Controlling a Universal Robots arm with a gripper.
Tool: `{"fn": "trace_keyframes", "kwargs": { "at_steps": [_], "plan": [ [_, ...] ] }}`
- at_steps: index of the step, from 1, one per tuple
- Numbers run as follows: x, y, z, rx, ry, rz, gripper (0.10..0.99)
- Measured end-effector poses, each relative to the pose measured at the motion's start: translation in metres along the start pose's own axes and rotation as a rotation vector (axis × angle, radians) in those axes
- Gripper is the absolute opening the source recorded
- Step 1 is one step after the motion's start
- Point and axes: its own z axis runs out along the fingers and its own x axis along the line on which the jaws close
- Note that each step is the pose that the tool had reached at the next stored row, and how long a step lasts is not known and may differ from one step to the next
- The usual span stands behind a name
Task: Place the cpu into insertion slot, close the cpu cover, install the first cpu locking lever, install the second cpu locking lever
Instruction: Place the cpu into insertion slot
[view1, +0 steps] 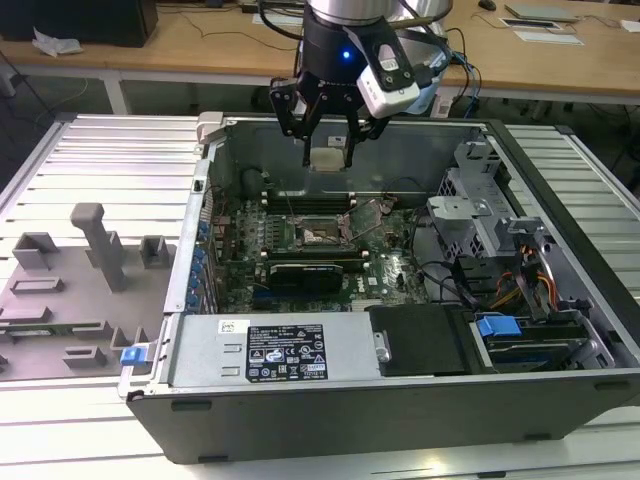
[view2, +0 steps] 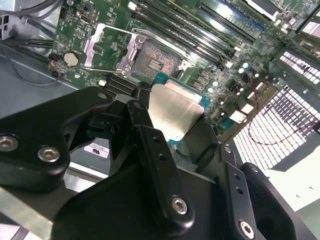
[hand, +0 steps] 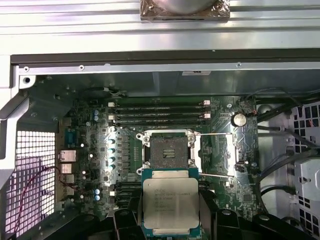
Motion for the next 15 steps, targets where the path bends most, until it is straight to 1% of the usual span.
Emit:
{"fn": "trace_keyframes", "kwargs": {
  "at_steps": [4, 8, 15],
  "plan": [
    [-0.0001, -0.0005, 0.0057, 0.000, -0.0015, 0.000, 0.541],
    [-0.0001, -0.0003, 0.0133, 0.000, -0.0014, 0.000, 0.541],
    [-0.0003, 0.0000, 0.0240, 0.003, -0.0015, 0.000, 0.541]
  ]
}}
